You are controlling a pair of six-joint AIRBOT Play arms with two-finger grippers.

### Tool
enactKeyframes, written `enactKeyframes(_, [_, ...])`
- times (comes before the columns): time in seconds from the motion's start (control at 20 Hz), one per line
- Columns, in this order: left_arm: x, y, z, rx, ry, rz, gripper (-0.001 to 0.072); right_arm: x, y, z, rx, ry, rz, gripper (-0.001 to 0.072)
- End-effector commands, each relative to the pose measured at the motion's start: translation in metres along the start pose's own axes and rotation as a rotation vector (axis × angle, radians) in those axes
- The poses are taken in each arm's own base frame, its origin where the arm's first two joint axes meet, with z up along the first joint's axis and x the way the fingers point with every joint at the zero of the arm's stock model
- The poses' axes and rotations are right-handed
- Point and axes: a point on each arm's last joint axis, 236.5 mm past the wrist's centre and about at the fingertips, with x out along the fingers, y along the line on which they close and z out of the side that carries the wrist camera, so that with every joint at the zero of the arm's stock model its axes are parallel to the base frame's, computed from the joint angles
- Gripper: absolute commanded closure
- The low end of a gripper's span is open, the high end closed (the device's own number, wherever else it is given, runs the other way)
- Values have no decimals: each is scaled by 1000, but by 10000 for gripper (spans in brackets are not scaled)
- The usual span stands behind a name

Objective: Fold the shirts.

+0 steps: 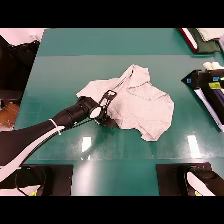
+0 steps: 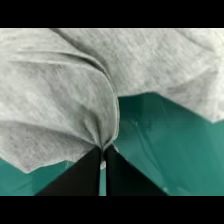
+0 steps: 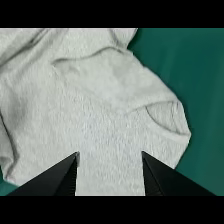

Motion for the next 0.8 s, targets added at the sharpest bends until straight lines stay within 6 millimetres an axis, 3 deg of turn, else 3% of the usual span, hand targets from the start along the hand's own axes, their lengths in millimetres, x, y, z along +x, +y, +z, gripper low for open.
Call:
enactKeyframes(0.0, [-52,9,16,73,-78,47,683,8,-11,-47,0,181,-33,264])
enactKeyframes(0.1, [-100,15,28,98,-195,69,682,24,-27,-93,24,331,-76,264])
enactKeyframes(0.2, [-141,24,26,95,-260,86,682,41,-36,-129,63,425,-90,264])
enactKeyframes(0.3, [-167,34,18,70,-284,92,682,57,-41,-159,109,486,-99,264])
enactKeyframes(0.4, [-180,47,8,53,-272,117,682,70,-47,-180,152,515,-110,264])
enactKeyframes(0.55, [-180,58,-4,49,-224,159,682,82,-67,-211,273,584,-141,283])
enactKeyframes(0.75, [-180,58,-4,41,-224,158,682,102,-91,-218,374,597,-160,283])
